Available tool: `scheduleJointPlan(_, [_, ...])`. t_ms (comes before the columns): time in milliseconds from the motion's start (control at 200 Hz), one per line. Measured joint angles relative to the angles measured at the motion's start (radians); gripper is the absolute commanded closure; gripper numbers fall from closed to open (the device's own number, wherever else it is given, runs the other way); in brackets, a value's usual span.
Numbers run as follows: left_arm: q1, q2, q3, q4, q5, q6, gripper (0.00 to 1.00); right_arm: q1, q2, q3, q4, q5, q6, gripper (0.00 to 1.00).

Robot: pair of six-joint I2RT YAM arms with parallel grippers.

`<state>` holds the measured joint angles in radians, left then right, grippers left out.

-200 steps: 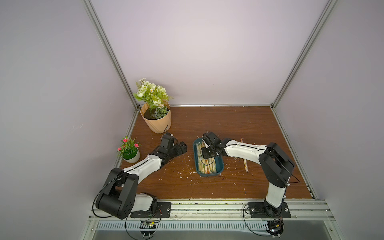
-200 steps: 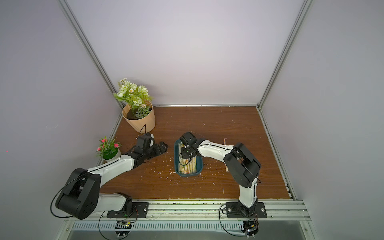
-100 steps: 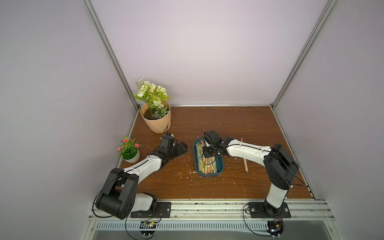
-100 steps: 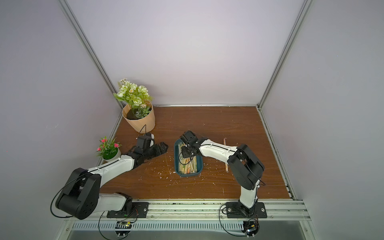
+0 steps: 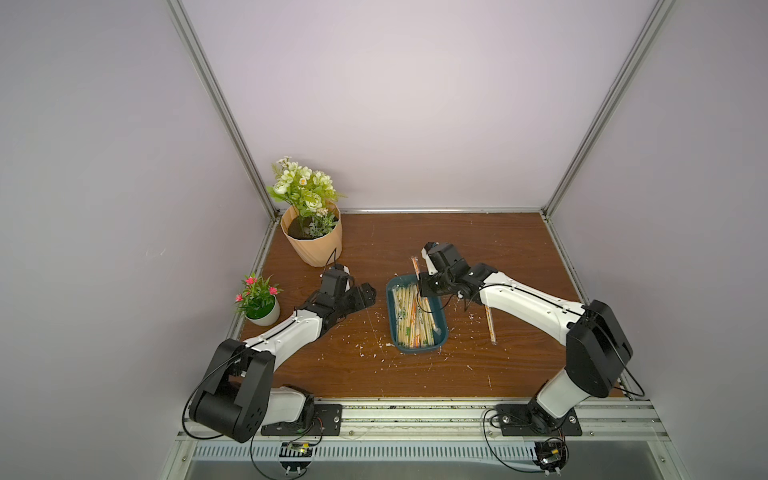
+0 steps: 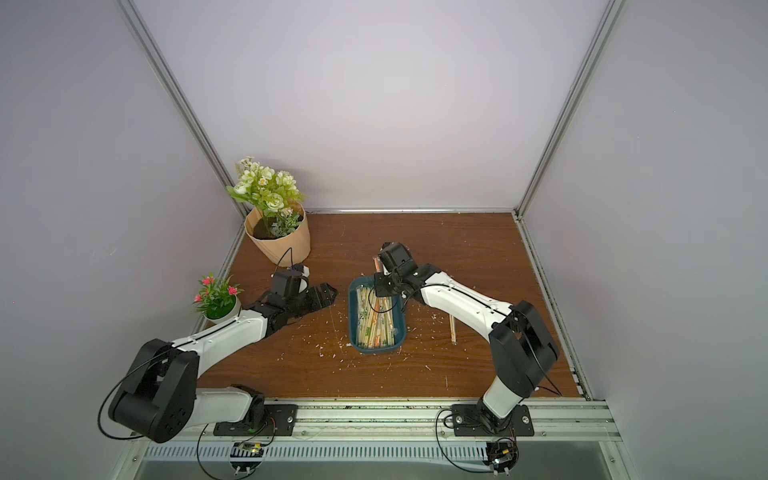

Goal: Take the paired disposable chopsticks out of the storage box
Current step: Pick up the paired disposable chopsticks from the storage box, then place the paired disposable chopsticks at the center of the board.

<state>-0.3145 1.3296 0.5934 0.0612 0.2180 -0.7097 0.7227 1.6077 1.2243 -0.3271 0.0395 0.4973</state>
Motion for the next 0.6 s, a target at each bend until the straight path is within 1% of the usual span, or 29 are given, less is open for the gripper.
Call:
scheduleJointPlan(165, [0.0,-0.012,0.002,-0.005,0.011,0.003,0.02,-0.099,-0.097,-0.041,0.0,0.017,-0.021,0.92])
scheduleJointPlan(340, [-0.018,-0.012,0.03,-0.015,0.013,0.003,0.02,-0.205,-0.145,-0.145,-0.017,0.108,-0.079,0.91])
scheduleJointPlan(445, [-0.038,-0.012,0.05,-0.015,0.013,0.003,0.02,-0.237,-0.144,-0.211,-0.032,0.163,-0.109,0.91])
scheduleJointPlan(600, [-0.058,-0.006,0.068,-0.016,0.01,0.003,0.02,-0.256,-0.129,-0.28,-0.039,0.23,-0.132,0.91])
